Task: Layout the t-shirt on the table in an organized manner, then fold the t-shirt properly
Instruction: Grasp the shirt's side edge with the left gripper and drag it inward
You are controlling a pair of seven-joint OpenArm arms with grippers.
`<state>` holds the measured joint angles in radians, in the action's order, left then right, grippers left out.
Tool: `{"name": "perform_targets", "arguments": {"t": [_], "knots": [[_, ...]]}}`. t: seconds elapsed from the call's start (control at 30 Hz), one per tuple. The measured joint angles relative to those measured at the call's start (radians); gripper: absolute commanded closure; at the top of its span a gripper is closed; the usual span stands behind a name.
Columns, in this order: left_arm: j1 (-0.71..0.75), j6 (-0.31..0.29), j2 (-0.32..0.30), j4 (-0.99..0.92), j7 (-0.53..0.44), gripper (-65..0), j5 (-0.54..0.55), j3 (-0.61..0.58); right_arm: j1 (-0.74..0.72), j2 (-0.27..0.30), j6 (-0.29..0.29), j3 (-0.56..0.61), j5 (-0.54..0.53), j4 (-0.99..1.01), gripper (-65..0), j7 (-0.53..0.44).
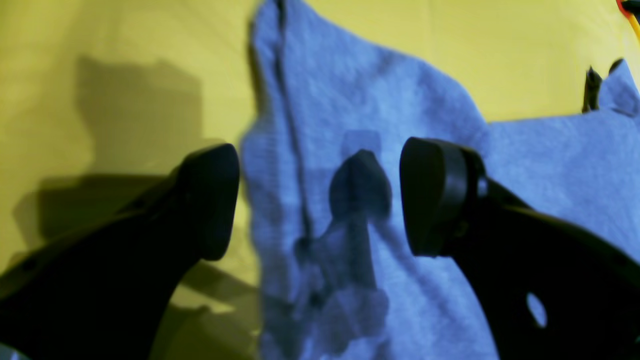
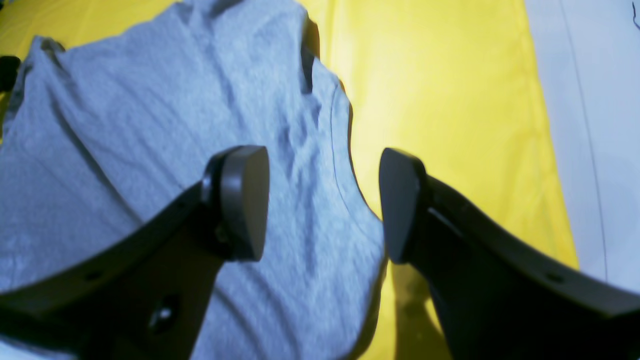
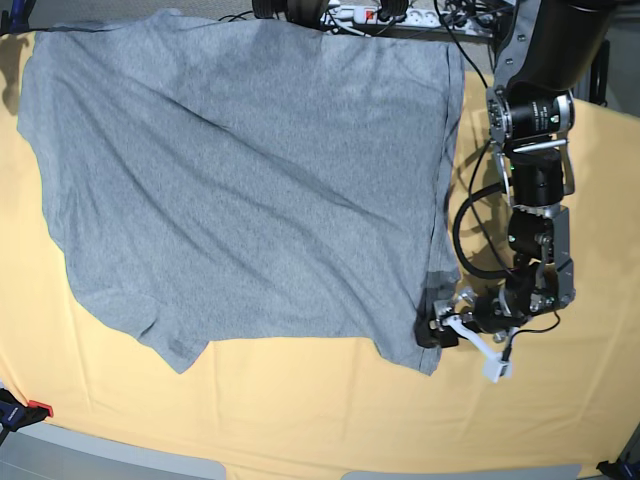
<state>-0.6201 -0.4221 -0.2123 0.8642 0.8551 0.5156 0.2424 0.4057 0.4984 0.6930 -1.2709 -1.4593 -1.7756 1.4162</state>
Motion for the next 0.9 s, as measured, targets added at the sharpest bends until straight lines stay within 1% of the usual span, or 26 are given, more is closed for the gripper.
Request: {"name": "perform_targets", "arguments": {"t": [0.17, 0.23, 0.3, 0.33, 0.37, 0.4, 0.47, 0.53, 0.57, 0.6, 0.7, 0.77, 0.83, 0.9], "knots": [[0.000, -0.002, 0.005, -0.034, -0.003, -49.4, 0.008, 0.000, -0.015, 0.000, 0.000, 0.000, 0.001, 0.000, -36.8, 0.001], [0.008, -0.012, 0.005, -0.034, -0.008, -49.4, 0.021, -0.002, -0.021, 0.000, 0.000, -0.001, 0.000, 0.000, -36.8, 0.002], [0.024, -0.055, 0.000, -0.034, 0.006, -49.0, 0.060, -0.016, -0.043, 0.000, 0.000, -0.001, 0.001, 0.000, -36.8, 0.003], [0.031, -0.081, -0.001, -0.034, 0.021, -47.7, 0.089, -0.027, -0.056, 0.000, 0.000, -0.001, 0.000, 0.000, -36.8, 0.003], [0.036, -0.111, -0.002, -0.034, 0.042, -44.6, 0.115, -0.042, -0.070, 0.000, 0.000, -0.001, 0.000, 0.000, -36.8, 0.002], [0.041, -0.129, -0.002, -0.033, 0.061, -39.5, 0.139, -0.060, -0.078, 0.000, 0.000, -0.001, 0.000, 0.000, -36.8, 0.002], [0.050, -0.161, -0.003, -0.033, 0.092, -25.4, 0.170, -0.098, -0.092, 0.000, 0.000, -0.001, 0.000, 0.000, -36.8, 0.002], [0.058, -0.163, -0.001, -0.033, 0.112, -10.4, 0.187, -0.127, -0.105, 0.000, 0.000, -0.001, 0.001, 0.000, -36.8, 0.003], [0.058, -0.163, 0.000, -0.033, 0.122, -4.2, 0.192, -0.139, -0.111, 0.000, 0.000, -0.001, 0.001, 0.000, -36.8, 0.003], [0.058, -0.163, 0.000, -0.033, 0.133, 0.0, 0.196, -0.144, -0.120, 0.000, 0.000, -0.001, 0.001, 0.000, -36.8, 0.003], [0.055, -0.163, -0.002, -0.033, 0.171, 0.0, 0.230, -0.144, -0.142, 0.000, 0.000, -0.001, 0.000, 0.000, -36.8, 0.003], [0.049, -0.177, -0.005, -0.033, 0.229, 0.0, 0.271, -0.144, -0.158, 0.000, 0.000, -0.001, 0.001, 0.000, -36.8, 0.003], [0.046, -0.218, -0.006, -0.034, 0.337, 0.0, 0.346, -0.144, -0.176, 0.000, 0.000, -0.001, 0.001, 0.000, -36.8, 0.003], [0.047, -0.267, -0.006, -0.035, 0.478, 0.0, 0.495, -0.145, -0.194, 0.000, 0.000, -0.001, 0.001, 0.000, -36.8, 0.003]]}}
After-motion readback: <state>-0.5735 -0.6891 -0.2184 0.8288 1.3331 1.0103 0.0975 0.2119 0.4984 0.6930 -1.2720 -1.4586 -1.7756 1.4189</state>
